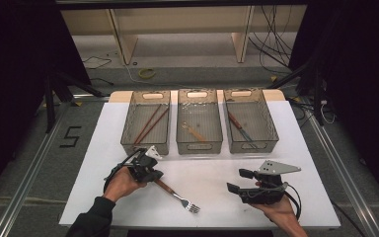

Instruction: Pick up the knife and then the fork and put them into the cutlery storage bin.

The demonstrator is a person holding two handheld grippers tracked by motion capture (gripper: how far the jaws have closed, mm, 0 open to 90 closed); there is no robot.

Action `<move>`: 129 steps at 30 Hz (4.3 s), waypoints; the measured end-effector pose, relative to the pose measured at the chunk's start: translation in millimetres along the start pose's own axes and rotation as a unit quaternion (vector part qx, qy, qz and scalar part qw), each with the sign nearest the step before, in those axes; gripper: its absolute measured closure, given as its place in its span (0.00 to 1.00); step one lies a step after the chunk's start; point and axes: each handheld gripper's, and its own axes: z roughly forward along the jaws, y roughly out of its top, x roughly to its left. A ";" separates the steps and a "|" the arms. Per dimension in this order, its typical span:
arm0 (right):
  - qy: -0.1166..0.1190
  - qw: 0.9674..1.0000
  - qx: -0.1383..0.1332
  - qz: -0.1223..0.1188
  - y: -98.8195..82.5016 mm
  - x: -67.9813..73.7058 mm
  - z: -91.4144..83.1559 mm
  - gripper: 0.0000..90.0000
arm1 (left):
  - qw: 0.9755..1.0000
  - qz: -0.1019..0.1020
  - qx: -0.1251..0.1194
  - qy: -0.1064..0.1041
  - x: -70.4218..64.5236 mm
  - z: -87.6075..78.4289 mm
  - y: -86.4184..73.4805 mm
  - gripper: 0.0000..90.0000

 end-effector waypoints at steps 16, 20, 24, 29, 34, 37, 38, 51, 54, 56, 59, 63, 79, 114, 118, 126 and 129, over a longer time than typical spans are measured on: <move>0.004 1.000 0.001 -0.001 -0.1 1.7 0.1 0.32 | 0.999 0.002 0.051 -0.006 -5.4 -12.9 -16.6 0.98; 0.005 1.000 0.002 -0.001 -0.2 2.2 0.2 0.32 | 0.997 0.002 0.071 -0.005 -9.1 -13.0 -22.8 0.98; 0.006 1.000 0.002 -0.002 0.0 2.6 -0.2 0.32 | 0.996 0.006 0.085 -0.007 -12.8 -16.2 -28.1 0.98; 0.006 1.000 0.002 -0.001 0.0 2.6 -0.3 0.32 | 0.996 0.004 0.094 -0.004 -15.6 -21.6 -35.7 0.98; 0.006 1.000 0.002 -0.003 0.1 3.0 0.1 0.32 | 0.994 0.010 0.105 -0.011 -18.6 -24.7 -38.9 0.98; 0.005 1.000 0.002 -0.001 0.0 2.8 0.0 0.32 | 0.994 0.019 0.103 -0.012 -18.7 -26.5 -37.8 0.97; 0.006 1.000 0.002 -0.002 0.0 2.7 0.0 0.32 | 0.995 0.021 0.099 -0.012 -19.4 -27.6 -37.2 0.95; 0.008 1.000 0.003 -0.002 -0.1 2.8 0.5 0.32 | 0.992 0.079 0.097 -0.014 -27.0 -42.8 -35.1 0.42; 0.008 1.000 0.003 -0.002 0.0 2.5 0.6 0.32 | 0.991 0.093 0.096 -0.020 -30.1 -39.9 -34.5 0.37; 0.008 1.000 0.003 -0.002 -0.2 2.5 0.8 0.32 | 0.989 0.103 0.100 -0.025 -33.6 -36.7 -33.9 0.36; 0.008 1.000 0.003 -0.002 -0.2 2.4 0.7 0.32 | 0.987 0.116 0.107 -0.027 -38.6 -31.3 -34.0 0.35; 0.009 1.000 0.003 -0.002 -0.2 2.6 0.8 0.32 | 0.984 0.133 0.120 -0.025 -40.4 -26.4 -33.8 0.41; 0.010 1.000 0.004 -0.002 -0.4 2.5 1.4 0.32 | 0.976 0.156 0.148 -0.034 -42.1 -21.9 -34.0 0.67; 0.019 1.000 0.001 -0.010 5.3 5.8 2.2 0.32 | 0.968 0.226 0.097 -0.044 -59.1 -22.0 -21.6 0.83; 0.026 0.999 0.004 -0.024 11.3 9.1 4.2 0.32 | 0.968 0.232 0.087 -0.046 -63.5 -20.8 -14.8 0.83; 0.040 0.997 0.024 -0.063 23.8 20.4 11.9 0.33 | 0.962 0.257 0.075 -0.052 -75.5 -17.1 2.7 0.83; 0.054 0.995 0.037 -0.078 29.6 25.3 19.9 0.33 | 0.958 0.271 0.075 -0.053 -80.3 -15.4 10.2 0.83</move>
